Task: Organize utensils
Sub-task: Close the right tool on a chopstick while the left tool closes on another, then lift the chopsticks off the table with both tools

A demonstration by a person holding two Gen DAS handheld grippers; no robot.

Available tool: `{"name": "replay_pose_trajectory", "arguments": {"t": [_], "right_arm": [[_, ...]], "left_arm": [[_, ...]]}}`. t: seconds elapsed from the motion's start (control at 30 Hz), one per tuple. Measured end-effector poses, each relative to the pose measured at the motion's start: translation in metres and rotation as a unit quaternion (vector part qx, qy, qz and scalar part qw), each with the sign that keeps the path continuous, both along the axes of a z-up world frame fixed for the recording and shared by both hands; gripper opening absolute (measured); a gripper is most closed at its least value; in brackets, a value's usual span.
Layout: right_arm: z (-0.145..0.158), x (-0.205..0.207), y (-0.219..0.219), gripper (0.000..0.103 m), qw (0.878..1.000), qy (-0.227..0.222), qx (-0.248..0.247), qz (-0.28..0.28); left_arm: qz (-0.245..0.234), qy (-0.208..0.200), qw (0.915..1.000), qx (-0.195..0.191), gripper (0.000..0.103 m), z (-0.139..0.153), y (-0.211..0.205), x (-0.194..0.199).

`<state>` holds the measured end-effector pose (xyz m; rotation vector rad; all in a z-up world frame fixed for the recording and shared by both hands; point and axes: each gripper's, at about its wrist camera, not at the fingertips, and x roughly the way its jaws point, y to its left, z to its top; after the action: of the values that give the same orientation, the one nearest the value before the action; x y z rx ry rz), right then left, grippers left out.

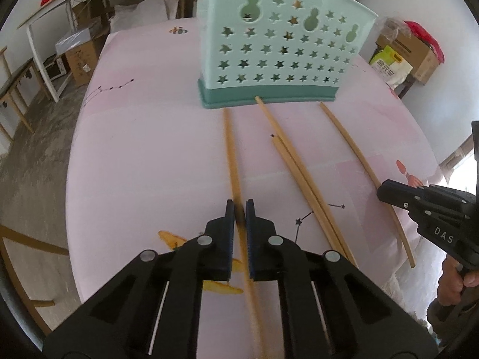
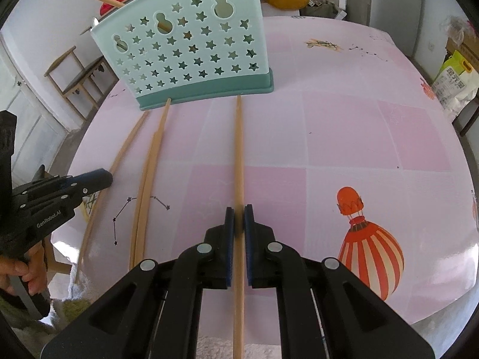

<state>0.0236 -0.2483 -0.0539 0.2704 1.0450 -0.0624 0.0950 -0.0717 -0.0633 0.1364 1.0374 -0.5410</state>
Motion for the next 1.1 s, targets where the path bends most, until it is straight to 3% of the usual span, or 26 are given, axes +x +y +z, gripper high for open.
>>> {"name": "replay_pose_trajectory", "arguments": {"t": [0.17,0.33,0.47,0.87,1.1], "right_arm": [[0.001,-0.005,0.001,0.007,1.000,0.015,0.014,0.013],[0.005,-0.005,0.007,0.009,0.999,0.024,0.004,0.036],[0.008,0.005,0.010,0.020,0.999,0.016,-0.010,0.040],[0.005,0.038,0.014,0.017,0.998,0.001,-0.034,0.044],[0.004,0.046,0.015,0.016,0.998,-0.004,-0.040,0.041]], "left_arm": [[0.008,0.015,0.9999,0.002,0.005,0.001,0.013,-0.009],[0.008,0.003,0.9996,0.027,0.005,0.001,0.012,-0.016],[0.002,-0.002,0.9995,0.032,0.012,0.001,0.005,-0.011],[0.001,-0.038,0.9966,0.073,0.013,0.002,-0.015,0.010],[0.010,-0.047,0.9958,0.078,0.013,0.003,-0.018,0.018]]}}
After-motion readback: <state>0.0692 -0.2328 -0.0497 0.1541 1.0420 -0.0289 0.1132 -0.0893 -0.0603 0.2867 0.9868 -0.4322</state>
